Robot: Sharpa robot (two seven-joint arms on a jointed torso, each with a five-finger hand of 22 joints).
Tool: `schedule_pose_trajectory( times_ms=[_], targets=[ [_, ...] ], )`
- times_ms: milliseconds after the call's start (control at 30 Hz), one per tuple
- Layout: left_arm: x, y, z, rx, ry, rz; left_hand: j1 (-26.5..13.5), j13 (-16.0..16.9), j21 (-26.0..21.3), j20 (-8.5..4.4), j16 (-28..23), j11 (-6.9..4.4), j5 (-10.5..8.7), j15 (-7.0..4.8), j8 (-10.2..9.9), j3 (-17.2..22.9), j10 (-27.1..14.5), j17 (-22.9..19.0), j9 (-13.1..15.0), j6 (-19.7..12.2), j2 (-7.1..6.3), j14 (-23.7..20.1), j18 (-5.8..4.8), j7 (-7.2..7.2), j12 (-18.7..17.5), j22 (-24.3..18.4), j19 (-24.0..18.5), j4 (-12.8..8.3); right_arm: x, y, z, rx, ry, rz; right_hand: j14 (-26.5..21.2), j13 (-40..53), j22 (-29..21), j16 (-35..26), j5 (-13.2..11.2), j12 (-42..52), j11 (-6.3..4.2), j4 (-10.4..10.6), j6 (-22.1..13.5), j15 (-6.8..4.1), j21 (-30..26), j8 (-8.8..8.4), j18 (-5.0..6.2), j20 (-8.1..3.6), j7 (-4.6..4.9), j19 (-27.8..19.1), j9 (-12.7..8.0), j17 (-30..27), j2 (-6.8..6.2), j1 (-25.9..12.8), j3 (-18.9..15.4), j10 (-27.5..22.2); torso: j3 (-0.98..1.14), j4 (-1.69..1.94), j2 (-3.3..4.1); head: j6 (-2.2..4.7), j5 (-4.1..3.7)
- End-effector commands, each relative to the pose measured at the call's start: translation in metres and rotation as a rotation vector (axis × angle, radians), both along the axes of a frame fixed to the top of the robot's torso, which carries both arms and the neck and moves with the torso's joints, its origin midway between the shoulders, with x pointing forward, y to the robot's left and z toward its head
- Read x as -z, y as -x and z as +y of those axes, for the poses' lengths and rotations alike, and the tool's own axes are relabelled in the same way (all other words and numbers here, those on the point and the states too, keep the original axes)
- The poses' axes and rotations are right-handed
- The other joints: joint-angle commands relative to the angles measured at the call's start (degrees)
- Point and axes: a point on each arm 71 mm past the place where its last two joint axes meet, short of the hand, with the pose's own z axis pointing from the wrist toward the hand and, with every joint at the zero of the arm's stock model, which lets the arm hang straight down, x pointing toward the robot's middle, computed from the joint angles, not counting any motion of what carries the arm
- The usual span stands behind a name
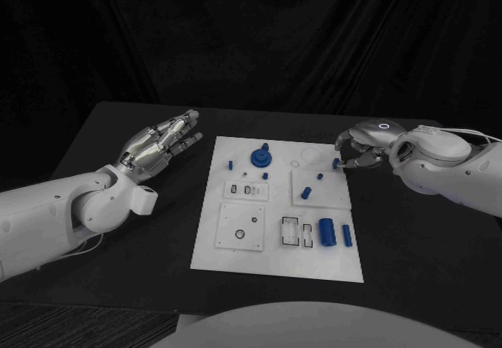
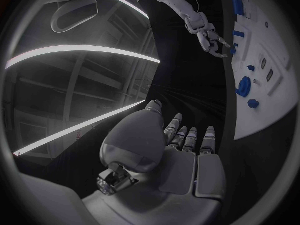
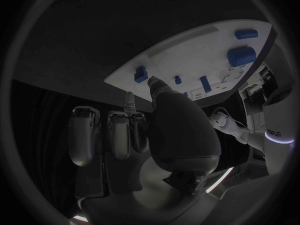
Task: Assemble the parts on the task board
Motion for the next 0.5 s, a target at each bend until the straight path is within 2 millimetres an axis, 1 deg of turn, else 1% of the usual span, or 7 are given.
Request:
schedule_pose_trajectory(
  times_ms=[33, 200, 267, 367, 467, 500],
  targets=[
    [-0.001, 0.0005, -0.0012, 0.011, 0.015, -0.006, 0.6, 0.1, -0.1, 0.46, -0.2, 0.28, 0.29, 0.54, 0.2, 0.3, 0.0, -0.1, 0.1, -0.1, -0.05, 0.0, 1.09, 0.0, 0.1, 0.1, 0.1, -0.1, 0.0022, 0.0003, -0.0016, 0.019, 0.007, 0.008, 6.0, 15.1, 13.3, 0.1, -0.6, 0.1, 0.45, 0.0, 0.4, 0.58, 0.0, 0.42, -0.85, 0.29, -0.01, 3.2, 0.1, 15.1, -0.57, 0.1, -0.2, 5.9, -0.03, -0.06, 0.01, 0.01, 0.02],
    [-0.001, 0.0004, -0.0009, 0.011, 0.015, -0.006, 0.6, 0.1, -0.1, 0.46, -0.2, 0.28, 0.29, 0.54, 0.2, 0.3, 0.0, -0.1, 0.1, -0.1, -0.05, 0.0, 1.09, 0.0, 0.1, 0.1, 0.1, -0.1, 0.0038, 0.0005, -0.0013, 0.022, 0.01, 0.014, 6.0, 15.1, 13.2, 0.1, -0.8, 0.1, 0.45, 0.1, 0.4, 0.58, -0.1, 0.57, -0.83, 0.29, -0.01, 3.2, 0.2, 15.1, -0.63, 0.1, -0.3, 5.9, 0.0, -0.1, 0.02, -0.08, -0.03],
    [-0.001, 0.0004, -0.0009, 0.011, 0.015, -0.005, 0.6, 0.1, -0.1, 0.46, -0.2, 0.28, 0.29, 0.54, 0.2, 0.3, 0.0, -0.1, 0.1, -0.1, -0.05, 0.0, 1.09, 0.0, 0.1, 0.1, 0.1, -0.1, 0.0049, 0.0005, -0.0011, 0.024, 0.012, 0.018, 6.0, 15.1, 13.2, 0.1, -0.8, 0.1, 0.45, 0.1, 0.4, 0.57, -0.1, 0.63, -0.83, 0.3, 0.0, 3.2, 0.2, 15.1, -0.65, 0.1, -0.3, 5.9, 0.03, -0.07, 0.01, -0.15, -0.02],
    [-0.0009, 0.0005, -0.0008, 0.011, 0.015, -0.005, 0.6, 0.1, -0.1, 0.46, -0.2, 0.28, 0.29, 0.54, 0.2, 0.3, 0.0, -0.1, 0.1, -0.1, -0.05, 0.0, 1.09, 0.0, 0.1, 0.1, 0.1, -0.1, 0.0068, 0.0005, -0.0009, 0.028, 0.015, 0.024, 6.0, 15.1, 13.2, 0.1, -0.8, 0.1, 0.45, 0.0, 0.6, 0.58, -0.2, 0.92, -0.8, 0.29, 0.0, 3.2, 0.3, 15.1, -0.56, 0.2, -0.2, 5.9, 0.03, -0.05, -0.02, -0.16, -0.04],
    [-0.0009, 0.0007, -0.0007, 0.011, 0.015, -0.004, 0.6, 0.1, -0.1, 0.46, -0.2, 0.28, 0.29, 0.54, 0.2, 0.3, 0.0, -0.1, 0.1, -0.1, -0.05, 0.0, 1.09, 0.0, 0.1, 0.1, 0.1, -0.1, 0.0084, 0.0008, -0.0008, 0.029, 0.016, 0.028, 6.0, 15.1, 13.2, 0.1, -0.1, 0.1, 0.44, 0.0, 0.8, 0.61, -0.3, 1.56, -0.79, 0.3, 0.01, 3.1, 0.7, 15.1, -0.38, 0.5, -0.1, 5.9, 0.02, 0.0, -0.04, -0.13, -0.08],
    [-0.0009, 0.0007, -0.0006, 0.011, 0.015, -0.004, 0.6, 0.1, -0.1, 0.46, -0.2, 0.28, 0.29, 0.54, 0.2, 0.3, 0.0, -0.1, 0.1, -0.1, -0.05, 0.0, 1.09, 0.0, 0.1, 0.1, 0.1, -0.1, 0.0089, 0.0008, -0.0008, 0.029, 0.016, 0.029, 6.0, 15.1, 13.2, 0.1, 0.5, 0.1, 0.44, 0.0, 0.8, 0.61, -0.3, 1.97, -0.78, 0.31, 0.02, 3.1, 0.9, 15.1, -0.32, 0.7, 0.0, 5.9, 0.01, 0.0, -0.05, -0.13, -0.06]
  ],
)
